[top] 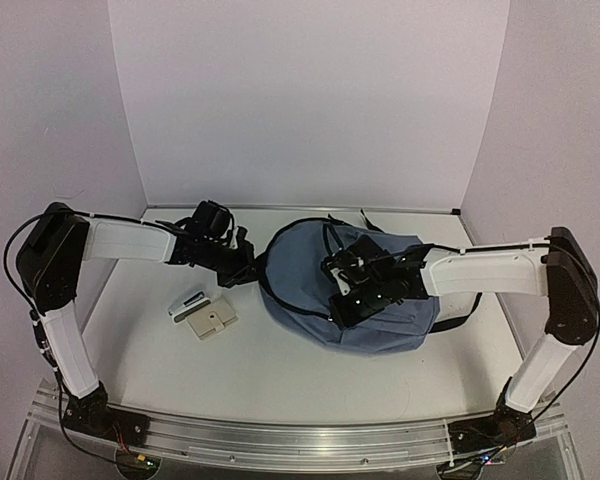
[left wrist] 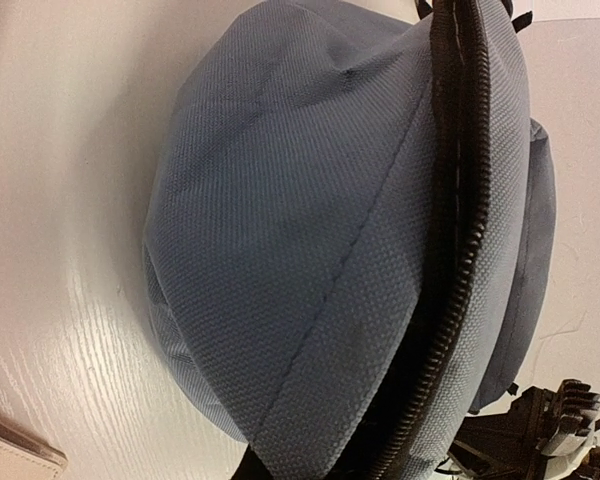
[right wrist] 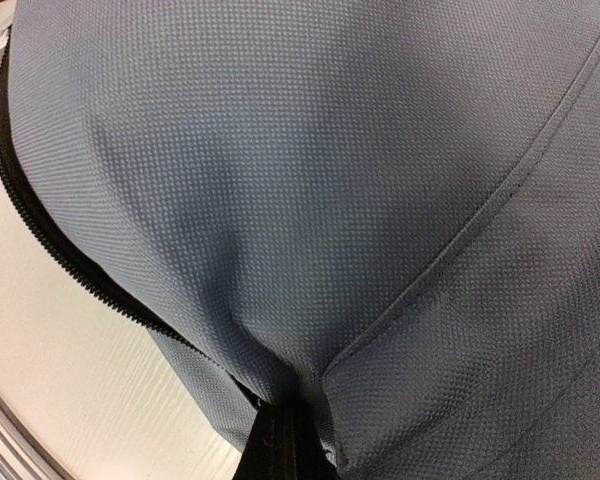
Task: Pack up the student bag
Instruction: Zip the student bag at the center of the board.
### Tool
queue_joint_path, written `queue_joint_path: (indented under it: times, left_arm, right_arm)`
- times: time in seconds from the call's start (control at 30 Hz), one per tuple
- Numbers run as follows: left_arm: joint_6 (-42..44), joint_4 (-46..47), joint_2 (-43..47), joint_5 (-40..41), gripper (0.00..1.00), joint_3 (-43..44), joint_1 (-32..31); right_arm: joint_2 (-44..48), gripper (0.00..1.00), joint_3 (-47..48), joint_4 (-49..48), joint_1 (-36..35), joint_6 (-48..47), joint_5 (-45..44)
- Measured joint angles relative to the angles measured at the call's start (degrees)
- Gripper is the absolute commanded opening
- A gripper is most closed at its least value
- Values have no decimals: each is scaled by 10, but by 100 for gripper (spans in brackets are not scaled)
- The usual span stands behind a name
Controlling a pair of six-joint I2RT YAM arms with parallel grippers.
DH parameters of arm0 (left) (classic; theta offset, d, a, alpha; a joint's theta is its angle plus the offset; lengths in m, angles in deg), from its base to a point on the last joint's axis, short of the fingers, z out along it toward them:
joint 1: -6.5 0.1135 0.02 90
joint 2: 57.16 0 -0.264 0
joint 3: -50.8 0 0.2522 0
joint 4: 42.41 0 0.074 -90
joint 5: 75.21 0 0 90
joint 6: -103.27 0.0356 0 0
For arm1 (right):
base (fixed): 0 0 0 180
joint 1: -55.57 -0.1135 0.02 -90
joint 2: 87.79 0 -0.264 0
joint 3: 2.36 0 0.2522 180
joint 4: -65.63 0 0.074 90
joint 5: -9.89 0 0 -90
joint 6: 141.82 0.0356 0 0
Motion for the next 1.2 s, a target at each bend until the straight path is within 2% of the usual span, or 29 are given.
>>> queue_joint_path:
  times: [0.27, 0.53, 0.6, 0.63, 0.7, 0.77, 0.83, 0.97, 1.03, 1.1, 1.2]
  left_arm:
    - [7, -5, -17, -8, 0, 19, 14]
    - [30, 0, -57, -19, 0, 65, 30]
    - [37, 8, -67, -24, 0, 74, 37]
    - [41, 11, -72, -25, 1, 79, 41]
    - [52, 16, -84, -28, 9, 88, 51]
    - [65, 21, -92, -27, 23, 96, 61]
    - [81, 21, -98, -25, 32, 108, 75]
    - [108, 10, -103, -12, 57, 142, 99]
    - [115, 2, -96, 9, 66, 144, 105]
    - [116, -9, -79, 35, 72, 132, 106]
    - [92, -34, -14, 84, 75, 69, 97]
  right_arm:
    - [10, 0, 23, 23, -1, 27, 28]
    - [30, 0, 26, -7, -5, 118, 81]
    - [30, 11, 25, -28, -7, 147, 89]
    - [30, 21, 24, -39, -9, 161, 91]
    - [30, 34, 24, -55, -14, 182, 89]
    - [31, 43, 24, -64, -19, 186, 81]
    - [35, 45, 21, -65, -22, 191, 68]
    - [48, 46, 13, -47, -24, 180, 30]
    - [51, 51, 11, -36, -24, 175, 14]
    - [56, 57, 9, -25, -22, 172, 1]
    - [78, 60, 5, -12, -16, 158, -25]
